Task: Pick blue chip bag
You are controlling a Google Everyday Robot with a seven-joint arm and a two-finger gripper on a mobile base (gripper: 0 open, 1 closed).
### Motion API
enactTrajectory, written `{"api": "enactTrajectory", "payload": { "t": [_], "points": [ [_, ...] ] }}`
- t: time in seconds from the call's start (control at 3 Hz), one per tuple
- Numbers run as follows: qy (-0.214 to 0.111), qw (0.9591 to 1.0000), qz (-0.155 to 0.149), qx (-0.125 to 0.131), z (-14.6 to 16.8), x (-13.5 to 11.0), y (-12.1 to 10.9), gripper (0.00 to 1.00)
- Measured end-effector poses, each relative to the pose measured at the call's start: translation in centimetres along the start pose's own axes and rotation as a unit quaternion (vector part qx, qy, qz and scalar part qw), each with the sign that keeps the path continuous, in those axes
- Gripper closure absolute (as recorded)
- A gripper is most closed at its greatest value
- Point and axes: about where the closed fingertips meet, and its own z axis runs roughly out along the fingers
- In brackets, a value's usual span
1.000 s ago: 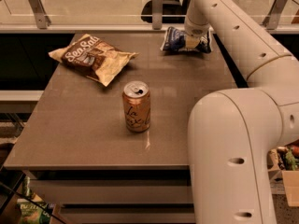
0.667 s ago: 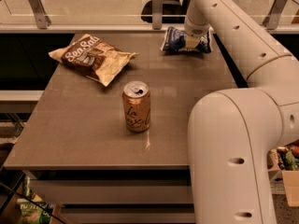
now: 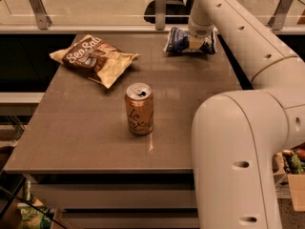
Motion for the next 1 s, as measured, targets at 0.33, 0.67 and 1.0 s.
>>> {"api": "enactTrajectory", "payload": {
  "t": [0.33, 0.67, 1.0],
  "points": [
    [0.000, 1.0000, 0.000, 0.000, 0.01, 0.00, 0.00, 0.59],
    [0.000, 1.0000, 0.000, 0.000, 0.00, -0.01, 0.00, 0.36],
    [0.000, 1.0000, 0.000, 0.000, 0.02, -0.01, 0.00, 0.12]
  ]
}}
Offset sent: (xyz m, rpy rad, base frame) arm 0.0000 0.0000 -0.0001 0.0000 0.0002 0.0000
